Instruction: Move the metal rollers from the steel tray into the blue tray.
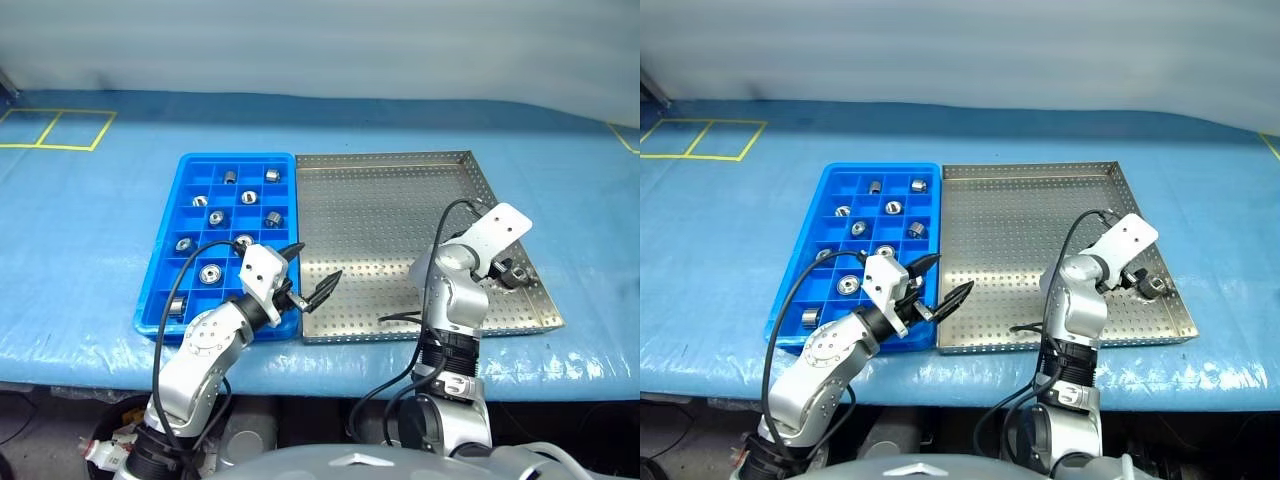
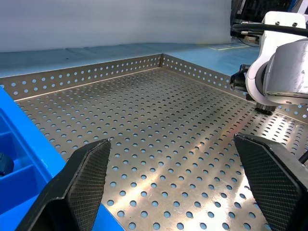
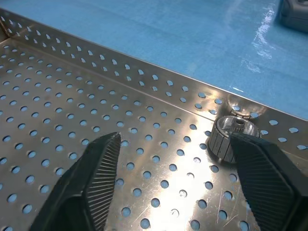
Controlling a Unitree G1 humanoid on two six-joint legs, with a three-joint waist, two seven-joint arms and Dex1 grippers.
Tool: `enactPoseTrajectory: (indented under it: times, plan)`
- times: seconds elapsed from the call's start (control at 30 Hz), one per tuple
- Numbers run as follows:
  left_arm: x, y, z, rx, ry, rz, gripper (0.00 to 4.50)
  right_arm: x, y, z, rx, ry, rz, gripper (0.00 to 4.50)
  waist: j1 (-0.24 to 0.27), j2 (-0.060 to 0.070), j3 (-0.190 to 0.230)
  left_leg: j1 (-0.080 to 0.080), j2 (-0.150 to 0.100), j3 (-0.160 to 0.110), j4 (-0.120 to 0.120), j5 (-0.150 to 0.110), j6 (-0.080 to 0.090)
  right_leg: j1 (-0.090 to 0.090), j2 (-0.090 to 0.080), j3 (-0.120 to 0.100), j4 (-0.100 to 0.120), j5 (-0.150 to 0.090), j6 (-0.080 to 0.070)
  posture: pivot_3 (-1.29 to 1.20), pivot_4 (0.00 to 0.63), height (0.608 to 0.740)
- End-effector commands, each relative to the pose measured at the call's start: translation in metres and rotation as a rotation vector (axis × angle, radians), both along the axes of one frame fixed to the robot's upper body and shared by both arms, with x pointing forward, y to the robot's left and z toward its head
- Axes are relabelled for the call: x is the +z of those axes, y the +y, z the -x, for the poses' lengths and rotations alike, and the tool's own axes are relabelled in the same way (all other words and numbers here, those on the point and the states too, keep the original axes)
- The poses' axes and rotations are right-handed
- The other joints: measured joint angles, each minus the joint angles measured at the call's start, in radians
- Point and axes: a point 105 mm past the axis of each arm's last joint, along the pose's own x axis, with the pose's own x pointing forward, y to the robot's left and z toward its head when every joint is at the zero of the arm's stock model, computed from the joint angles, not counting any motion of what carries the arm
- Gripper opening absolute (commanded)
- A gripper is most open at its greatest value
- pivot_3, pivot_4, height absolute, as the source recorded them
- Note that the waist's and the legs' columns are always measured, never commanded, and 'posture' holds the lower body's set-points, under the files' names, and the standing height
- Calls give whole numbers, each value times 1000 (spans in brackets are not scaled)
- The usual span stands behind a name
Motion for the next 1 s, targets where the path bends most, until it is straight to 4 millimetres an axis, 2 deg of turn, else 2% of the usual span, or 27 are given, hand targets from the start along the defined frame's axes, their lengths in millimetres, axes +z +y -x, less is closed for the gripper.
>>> enactPoseTrajectory:
  times: [0.03, 0.47, 1.0]
  plan:
    - [10, -1, 1, -9, -43, 15, 4500, 13, 18, -10, -5, -68, -58, 4229, -1, 0, 0, 0, 0, 0, 0, 0, 0, 0, 0, 0, 0, 0, 0, 201, 150, 740]
    - [9, 0, 1, 0, -40, 15, 4500, 3, 0, -14, -160, -47, -92, 4373, -1, 0, 0, 0, 0, 0, 0, 0, 0, 0, 0, 0, 0, 0, 0, 222, 150, 740]
    - [9, 1, 1, 0, -40, 13, 4500, -6, -29, -6, -336, -47, -110, 4373, -1, 0, 0, 0, 0, 0, 0, 0, 0, 0, 0, 0, 0, 0, 0, 220, 150, 740]
